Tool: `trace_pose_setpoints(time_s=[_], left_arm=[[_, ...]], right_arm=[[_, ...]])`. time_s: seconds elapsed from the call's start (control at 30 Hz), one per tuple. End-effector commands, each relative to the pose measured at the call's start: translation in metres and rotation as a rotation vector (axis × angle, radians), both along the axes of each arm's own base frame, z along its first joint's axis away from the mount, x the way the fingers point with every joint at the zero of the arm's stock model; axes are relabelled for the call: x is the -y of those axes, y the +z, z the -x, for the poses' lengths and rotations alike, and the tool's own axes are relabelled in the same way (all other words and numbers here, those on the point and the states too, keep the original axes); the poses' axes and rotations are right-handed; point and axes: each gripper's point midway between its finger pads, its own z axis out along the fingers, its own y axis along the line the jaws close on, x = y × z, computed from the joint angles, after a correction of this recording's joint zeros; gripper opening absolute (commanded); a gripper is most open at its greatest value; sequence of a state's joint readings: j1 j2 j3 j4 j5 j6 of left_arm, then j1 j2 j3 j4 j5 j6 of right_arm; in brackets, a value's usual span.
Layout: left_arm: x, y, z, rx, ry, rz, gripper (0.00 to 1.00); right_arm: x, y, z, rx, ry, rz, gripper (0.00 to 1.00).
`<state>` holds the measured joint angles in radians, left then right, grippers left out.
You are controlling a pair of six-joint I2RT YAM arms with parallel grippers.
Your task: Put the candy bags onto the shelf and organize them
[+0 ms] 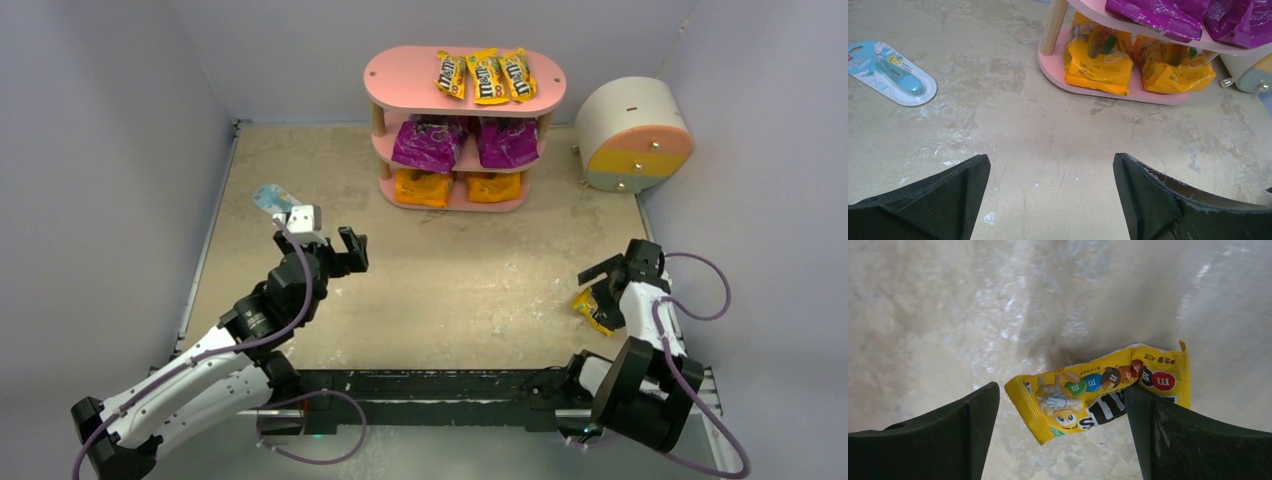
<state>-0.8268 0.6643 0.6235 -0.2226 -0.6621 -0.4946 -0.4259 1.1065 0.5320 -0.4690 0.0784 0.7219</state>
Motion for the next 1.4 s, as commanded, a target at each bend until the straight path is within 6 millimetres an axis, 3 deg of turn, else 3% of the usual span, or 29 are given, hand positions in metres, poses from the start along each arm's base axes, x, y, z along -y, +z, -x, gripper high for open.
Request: trace_pose_setpoints(time_s=[0.0,0.13,0.3,0.43,0.53,0.63,0.73,0.87,1.0,1.27,1.37], left_arm=[[-0.004,0.012,0.000,0.038,0.015,0.031,1.00],[-0.003,0.011,-0.001,0.041,0.012,0.030,1.00],[0.002,0.008,-0.002,0.024,-0.004,0.021,1.00],[0.010,0.005,-0.003,0.016,-0.033,0.021,1.00],[0.017,0.004,-0.003,0.006,-0.061,0.018,1.00],[0.023,0.002,-0.004,-0.002,-0.090,0.016,1.00],[0.029,0.001,-0.004,-0.007,-0.115,0.012,1.00],[0.038,-0.002,-0.004,-0.022,-0.151,0.011,1.00],[0.049,-0.008,-0.003,-0.049,-0.195,0.013,1.00],[0.058,-0.018,-0.001,-0.092,-0.231,0.009,1.00],[0.059,-0.019,0.000,-0.097,-0.236,0.012,1.00]], right_arm=[[-0.049,0.008,-0.021,0.161,0.137,-0.188,0.94],[-0.101,0.013,-0.028,0.237,0.267,-0.238,0.93],[-0.175,0.011,-0.025,0.203,0.480,-0.297,0.94],[-0.223,0.055,-0.037,0.305,0.748,-0.240,0.95],[-0.216,0.084,-0.042,0.335,0.864,-0.107,0.95],[-0.190,0.088,-0.035,0.297,0.825,0.009,0.94],[-0.167,0.077,-0.025,0.248,0.766,0.086,0.90],[-0.154,0.051,-0.010,0.176,0.705,0.095,0.82],[-0.162,0.030,-0.014,0.161,0.721,0.018,0.71],[-0.145,0.019,-0.029,0.130,0.772,0.121,0.69],[-0.159,0.014,-0.023,0.136,0.830,0.040,0.69]])
